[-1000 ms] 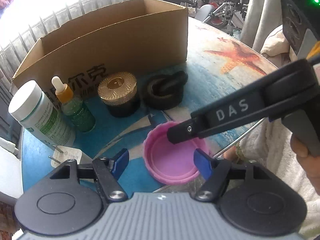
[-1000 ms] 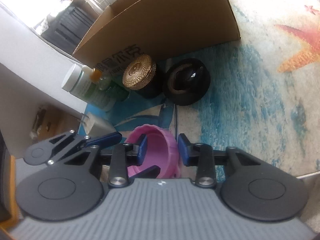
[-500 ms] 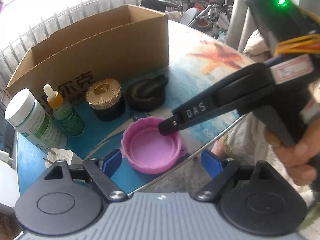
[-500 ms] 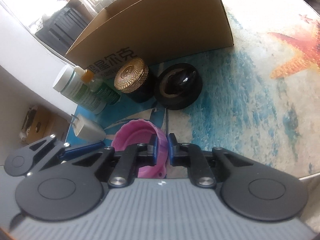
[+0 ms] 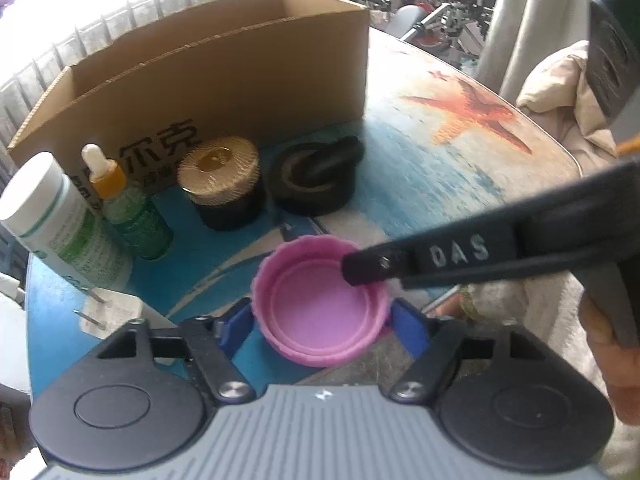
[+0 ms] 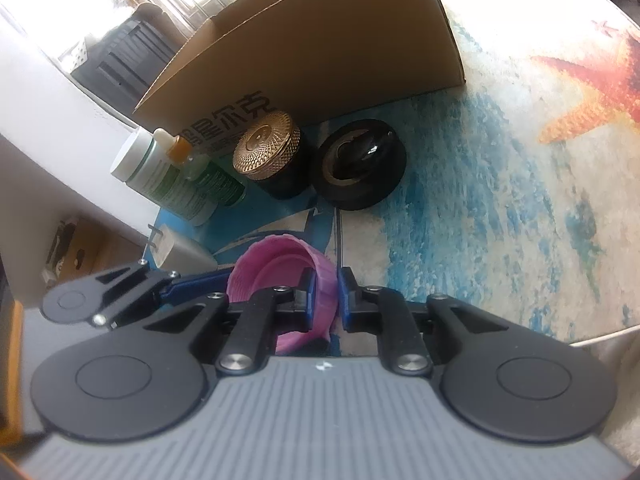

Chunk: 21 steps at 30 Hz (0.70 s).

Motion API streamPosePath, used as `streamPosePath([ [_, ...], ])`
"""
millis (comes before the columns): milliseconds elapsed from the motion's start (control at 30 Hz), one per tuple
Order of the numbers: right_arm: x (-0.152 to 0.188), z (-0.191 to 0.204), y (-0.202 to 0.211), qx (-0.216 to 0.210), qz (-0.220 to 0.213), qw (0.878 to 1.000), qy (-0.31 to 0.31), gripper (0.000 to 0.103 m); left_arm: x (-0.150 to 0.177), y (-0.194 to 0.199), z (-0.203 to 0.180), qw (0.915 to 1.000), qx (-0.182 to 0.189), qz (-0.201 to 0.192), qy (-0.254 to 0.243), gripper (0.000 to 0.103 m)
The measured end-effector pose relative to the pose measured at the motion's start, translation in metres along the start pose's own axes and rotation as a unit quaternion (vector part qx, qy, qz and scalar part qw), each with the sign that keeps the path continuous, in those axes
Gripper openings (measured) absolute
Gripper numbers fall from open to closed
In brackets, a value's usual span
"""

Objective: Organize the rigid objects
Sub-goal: 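Move the right gripper to the pink bowl and pinch its rim, then carry the pink bowl into the box and open the right gripper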

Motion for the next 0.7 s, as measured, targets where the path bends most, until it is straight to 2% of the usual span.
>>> streamPosePath([
  [100, -0.003, 0.003, 0.008, -0.005, -0.017, 1.000, 0.000, 0.011, -0.004, 0.010, 0.000, 0.9999, -0.002, -0.015, 0.005, 0.073],
  [233, -0.014, 0.021, 0.035, -0.002, -0.063, 0.998, 0.030, 0.010, -0.017, 0.038, -0.002, 0.9972, -0.032, -0.067, -0.009, 0.073],
  [333, -0.030, 0.047, 0.066, 0.009, -0.117, 0.990, 0.080, 0.010, -0.037, 0.075, -0.002, 0.9880, -0.067, -0.136, -0.027, 0.073],
  [467, -0.063, 0.087, 0.106, 0.015, -0.187, 0.970, 0.152, 0.010, -0.071, 0.122, 0.008, 0.9695, -0.120, -0.208, -0.048, 0.073],
  [600, -0.106, 0.116, 0.116, -0.016, -0.199, 0.961, 0.192, 0.010, -0.108, 0.147, 0.033, 0.9599, -0.155, -0.230, -0.041, 0.074],
  [700, -0.145, 0.130, 0.103, -0.038, -0.173, 0.963, 0.203, 0.010, -0.134, 0.150, 0.058, 0.9607, -0.166, -0.220, -0.028, 0.074],
])
Point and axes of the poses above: each gripper's, at about its wrist camera, not at the fingertips, and y roughly against the way its jaws point, z to its left, x to its underside, the point moved 10 cm from there along -y, roughly the way its jaws point, and after that the axes turned 5 degrees about z, right-handed, at the moved point
